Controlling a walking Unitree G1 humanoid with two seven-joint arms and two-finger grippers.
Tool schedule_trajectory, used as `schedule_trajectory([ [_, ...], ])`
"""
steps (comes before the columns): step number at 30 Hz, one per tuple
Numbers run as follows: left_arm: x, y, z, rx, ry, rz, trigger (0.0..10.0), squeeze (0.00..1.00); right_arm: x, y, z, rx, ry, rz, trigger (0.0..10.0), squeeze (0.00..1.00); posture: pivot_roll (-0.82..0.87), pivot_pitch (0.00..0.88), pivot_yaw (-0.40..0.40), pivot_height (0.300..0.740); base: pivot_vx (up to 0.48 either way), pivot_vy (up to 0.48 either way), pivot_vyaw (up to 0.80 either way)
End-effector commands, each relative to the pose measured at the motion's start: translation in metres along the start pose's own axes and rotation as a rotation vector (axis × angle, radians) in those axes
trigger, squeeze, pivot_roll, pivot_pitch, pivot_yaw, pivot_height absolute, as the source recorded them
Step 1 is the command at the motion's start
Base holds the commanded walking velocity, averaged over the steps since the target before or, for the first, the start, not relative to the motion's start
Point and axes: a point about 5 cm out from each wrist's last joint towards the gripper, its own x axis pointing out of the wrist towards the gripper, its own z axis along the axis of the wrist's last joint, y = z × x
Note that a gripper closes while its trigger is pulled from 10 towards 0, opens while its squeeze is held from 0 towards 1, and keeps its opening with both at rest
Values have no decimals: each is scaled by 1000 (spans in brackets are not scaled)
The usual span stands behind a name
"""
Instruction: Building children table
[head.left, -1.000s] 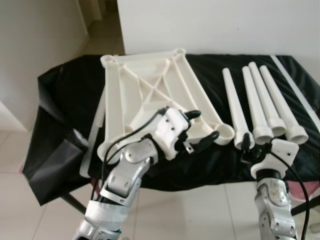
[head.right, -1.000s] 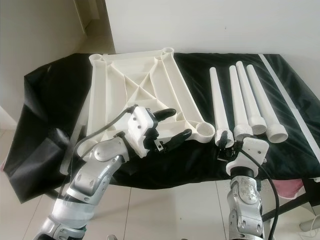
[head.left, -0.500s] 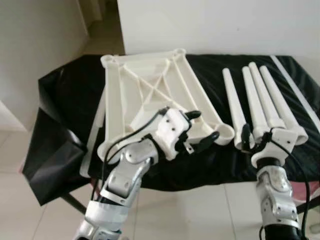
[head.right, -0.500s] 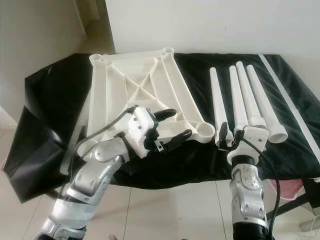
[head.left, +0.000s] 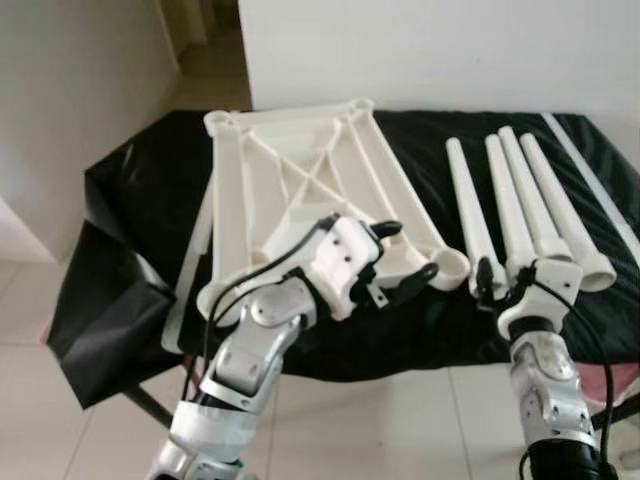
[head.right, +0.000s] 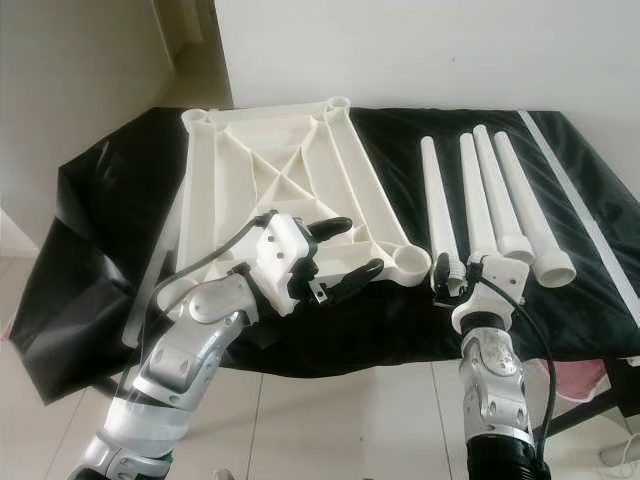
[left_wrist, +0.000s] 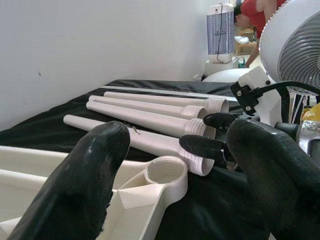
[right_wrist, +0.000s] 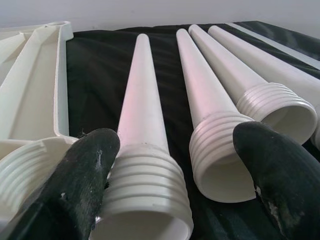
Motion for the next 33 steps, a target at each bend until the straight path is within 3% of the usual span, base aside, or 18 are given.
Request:
schedule_trajectory([
  [1, 1, 0, 2, 6, -7, 39, 10000, 0, -2, -2, -14, 14, 73, 2, 10000, 0, -66, 14, -9, 740, 0, 0, 0],
  [12, 0, -1, 1, 3, -4, 41, 10000, 0, -6, 2, -28, -5, 151, 48, 10000, 0, -66, 21, -10, 740, 0, 0, 0],
  [15, 0, -1, 1, 2, -4, 42, 10000, 0, -8, 2, -30, -42, 164, 58, 10000, 0, -67, 26, -11, 740, 0, 0, 0],
  [20, -1, -1, 0, 1, -3, 48, 10000, 0, -10, 1, -28, -180, 131, 68, 10000, 0, -67, 30, -12, 740, 0, 0, 0],
  [31, -1, 0, 0, -1, -3, 54, 10000, 0, -12, -7, -27, -284, 119, 17, 10000, 0, -71, 40, -12, 740, 0, 0, 0],
  [33, -1, 1, 0, -3, -2, 56, 10000, 0, -12, -9, -25, -347, 98, 18, 10000, 0, -73, 44, -10, 740, 0, 0, 0],
])
